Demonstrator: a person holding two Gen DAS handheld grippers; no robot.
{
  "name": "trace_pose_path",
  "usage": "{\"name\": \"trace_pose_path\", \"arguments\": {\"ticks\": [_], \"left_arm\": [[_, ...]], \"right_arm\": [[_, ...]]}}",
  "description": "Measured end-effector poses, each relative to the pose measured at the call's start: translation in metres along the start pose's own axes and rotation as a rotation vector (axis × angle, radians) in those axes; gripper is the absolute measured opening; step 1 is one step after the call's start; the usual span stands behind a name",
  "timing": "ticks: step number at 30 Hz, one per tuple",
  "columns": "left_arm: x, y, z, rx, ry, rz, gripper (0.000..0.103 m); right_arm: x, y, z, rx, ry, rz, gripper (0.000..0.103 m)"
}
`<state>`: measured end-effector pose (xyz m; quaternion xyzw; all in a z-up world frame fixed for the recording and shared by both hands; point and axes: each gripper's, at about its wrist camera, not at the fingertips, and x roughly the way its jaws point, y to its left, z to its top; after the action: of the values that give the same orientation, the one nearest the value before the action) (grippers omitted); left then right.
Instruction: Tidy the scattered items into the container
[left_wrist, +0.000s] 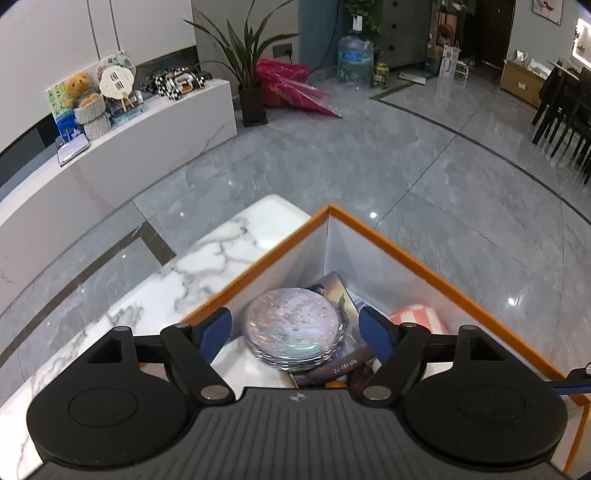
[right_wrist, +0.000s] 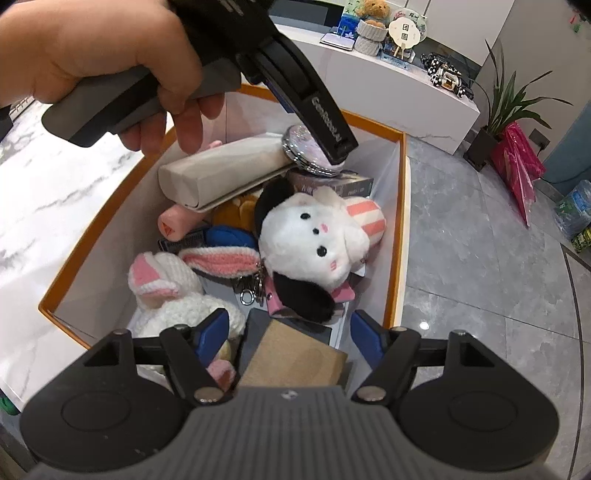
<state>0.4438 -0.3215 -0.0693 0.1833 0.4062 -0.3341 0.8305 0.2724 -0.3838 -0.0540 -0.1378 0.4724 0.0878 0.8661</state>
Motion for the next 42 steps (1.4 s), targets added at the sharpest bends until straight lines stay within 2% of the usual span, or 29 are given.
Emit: {"name": "trace_pose_path", "arguments": {"ticks": [8,12,19,23,30,35,39,42], "left_arm": [[-0.024,-0.003,0.001,0.012,-0.043,0.006,0.09],[-0.045,-0.008,-0.002,-0.009,-0.095,-0.027,0.09],[-0.094,-0.013,-0.025,-0.13,-0.176,-0.092,0.09],[-0.126,-0.014,-0.041,-0.189,-0.22,-0.098,0.09],[-0.17,-0.022,-0.074,-0.239,-0.282,-0.062,0.093],[-0.178,-0.028,-0.095,-0.272,-0.269,0.06,0.097],[-0.17,-0.028,-0.111,-0.306,-0.207,0.135,0.099],[-0.163,-0.029,-0.12,-0.312,-0.196,0.146,0.099]], "right_arm": [[-0.008,-0.007,0.001,0.032,-0.033,-0.011,0.075],[-0.011,-0.015,0.001,0.062,-0.05,-0.027,0.076],[-0.015,-0.019,0.003,0.146,-0.114,-0.104,0.086],[-0.018,-0.019,0.004,0.202,-0.146,-0.124,0.089],[-0.031,-0.023,0.009,0.338,-0.248,-0.169,0.096],[-0.04,-0.011,0.012,0.369,-0.292,-0.171,0.099],[-0.049,0.004,0.01,0.374,-0.32,-0.191,0.1],[-0.055,0.011,0.008,0.4,-0.334,-0.201,0.101]]}}
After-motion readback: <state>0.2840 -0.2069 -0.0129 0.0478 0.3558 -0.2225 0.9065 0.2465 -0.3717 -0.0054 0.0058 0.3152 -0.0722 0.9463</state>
